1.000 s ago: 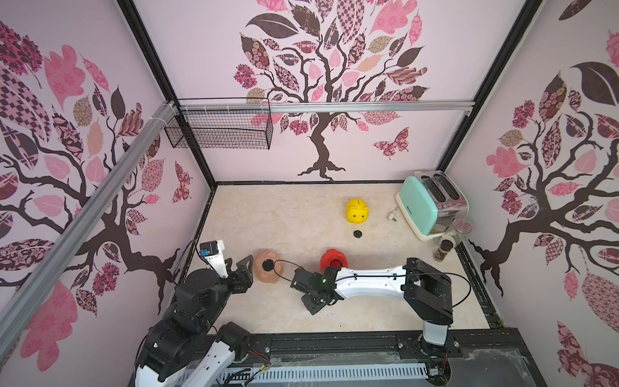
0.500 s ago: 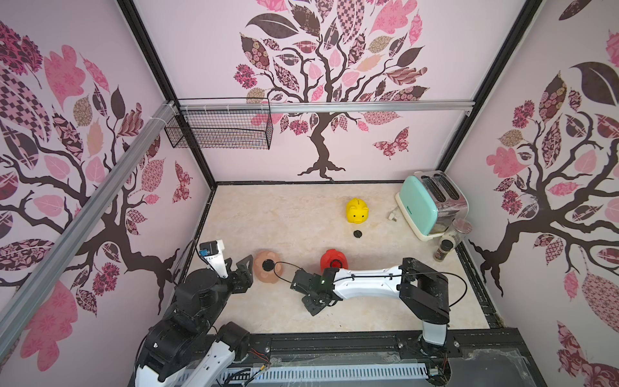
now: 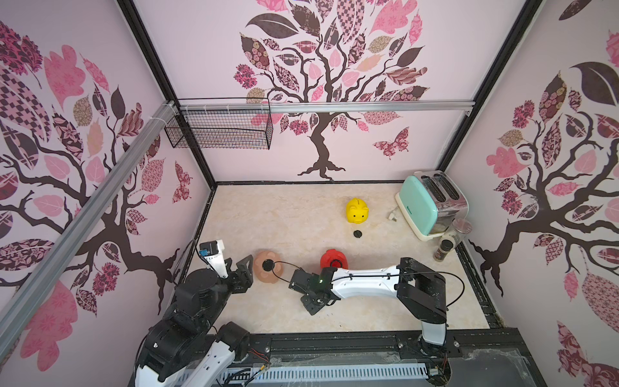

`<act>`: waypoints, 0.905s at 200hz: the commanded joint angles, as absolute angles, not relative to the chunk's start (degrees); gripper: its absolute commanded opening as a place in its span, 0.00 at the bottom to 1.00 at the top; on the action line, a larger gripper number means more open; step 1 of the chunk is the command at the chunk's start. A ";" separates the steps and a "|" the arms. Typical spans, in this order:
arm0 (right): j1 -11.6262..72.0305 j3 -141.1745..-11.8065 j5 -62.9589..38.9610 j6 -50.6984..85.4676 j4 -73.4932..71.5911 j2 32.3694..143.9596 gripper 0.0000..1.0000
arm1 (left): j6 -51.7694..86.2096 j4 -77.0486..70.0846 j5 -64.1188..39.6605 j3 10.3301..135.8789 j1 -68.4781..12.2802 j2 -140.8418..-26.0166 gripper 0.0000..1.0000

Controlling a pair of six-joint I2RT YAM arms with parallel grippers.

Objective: Close piggy banks
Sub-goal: Pick up the knob at the center of the board.

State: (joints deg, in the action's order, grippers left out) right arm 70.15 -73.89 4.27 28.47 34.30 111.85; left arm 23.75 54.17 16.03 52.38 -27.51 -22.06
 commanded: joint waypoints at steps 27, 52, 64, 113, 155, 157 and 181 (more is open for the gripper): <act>69.79 -71.61 5.22 28.65 36.99 116.37 0.07 | 23.38 53.88 16.08 51.98 -27.26 -21.96 0.68; 69.74 -72.41 5.77 28.54 37.69 115.45 0.00 | 23.29 53.75 15.76 51.94 -27.25 -22.09 0.69; 69.79 -72.08 6.33 28.81 37.31 113.98 0.00 | 23.20 53.62 15.56 51.94 -27.25 -22.31 0.68; 69.79 -71.09 7.38 29.44 35.52 108.84 0.00 | 23.22 53.70 15.71 51.94 -27.25 -22.00 0.69; 69.79 -71.99 7.20 29.62 35.59 106.32 0.00 | 23.29 53.72 15.82 51.93 -27.25 -21.90 0.69; 69.79 -72.16 7.27 29.62 35.77 106.21 0.00 | 23.29 53.77 15.82 51.90 -27.25 -21.89 0.69; 69.70 -73.56 8.23 29.27 36.97 104.43 0.00 | 23.38 53.78 15.91 51.94 -27.25 -21.87 0.69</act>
State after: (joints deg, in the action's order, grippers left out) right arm 69.97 -71.29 6.46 28.73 34.41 107.24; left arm 23.75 54.15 15.84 52.38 -27.51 -22.20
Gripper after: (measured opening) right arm 0.040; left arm 0.687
